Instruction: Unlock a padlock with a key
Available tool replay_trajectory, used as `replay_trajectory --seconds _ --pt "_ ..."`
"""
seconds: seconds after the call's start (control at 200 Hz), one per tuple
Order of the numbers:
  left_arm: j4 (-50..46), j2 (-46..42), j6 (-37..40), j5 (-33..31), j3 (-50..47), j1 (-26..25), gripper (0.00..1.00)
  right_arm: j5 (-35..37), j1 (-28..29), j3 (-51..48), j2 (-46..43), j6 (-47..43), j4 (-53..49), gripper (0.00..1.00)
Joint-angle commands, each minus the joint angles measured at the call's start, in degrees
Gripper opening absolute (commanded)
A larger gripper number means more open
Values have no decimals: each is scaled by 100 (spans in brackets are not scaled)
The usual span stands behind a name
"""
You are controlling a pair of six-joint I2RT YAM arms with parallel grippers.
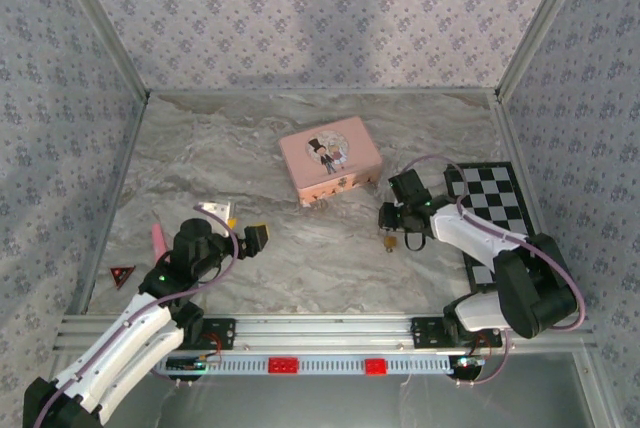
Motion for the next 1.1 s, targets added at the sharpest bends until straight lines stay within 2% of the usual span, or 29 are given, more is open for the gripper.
replay_trajectory --seconds 0.0,0.235,0.345,0.39,0.405,0.495,0.555,0.625,0.705,0.735,0.785,0.8,0.815,0.915,0.984,1.094 --pt "233 -59 135 -68 -50 -39 92 230 -49 48 -235 -98 -178 36" --pt "196 -20 106 -246 -11 -40 92 442 -42 315 -851 -257 -717 39" --pt "29 -13 68 -720 147 -37 92 619 -18 549 -1212 -503 -993 41" --pt "-143 18 -2 -1271 292 -37 93 715 -9 628 -1372 -644 -1058 42" --pt "-236 35 -72 -1522 364 -36 96 764 -1 648 -1439 -690 -1069 47" --pt "-952 266 -647 -3323 775 -36 97 1141 -11 607 -1844 -928 -960 53" --pt "-880 431 -576 -3889 887 -34 98 1334 -42 500 -2089 -1104 -749 56" --pt "-333 590 -145 -3962 877 -39 99 1651 -112 395 -2323 -1294 -436 59" --pt "-46 742 230 -4153 961 -30 100 1740 -125 371 -2506 -1574 -163 68" --pt "3 790 301 -4388 999 -28 100 1771 -128 395 -2542 -1649 -108 80" --pt "143 858 487 -4734 1031 -2 100 1795 -133 409 -2579 -1742 -46 84" --pt "201 878 548 -4803 1032 17 100 1829 -135 409 -2584 -1781 -20 94" --pt "265 891 617 -4859 1024 50 100 1857 -134 400 -2585 -1818 11 98" --pt "741 1032 881 -4711 870 442 100 2195 -164 211 -2564 -2196 413 99" --pt "781 1183 561 -4580 816 706 100 2447 -165 -77 -2583 -2470 956 99" --pt "1179 1616 301 -4767 717 1017 100 2796 -187 -620 -2576 -2855 1939 99"
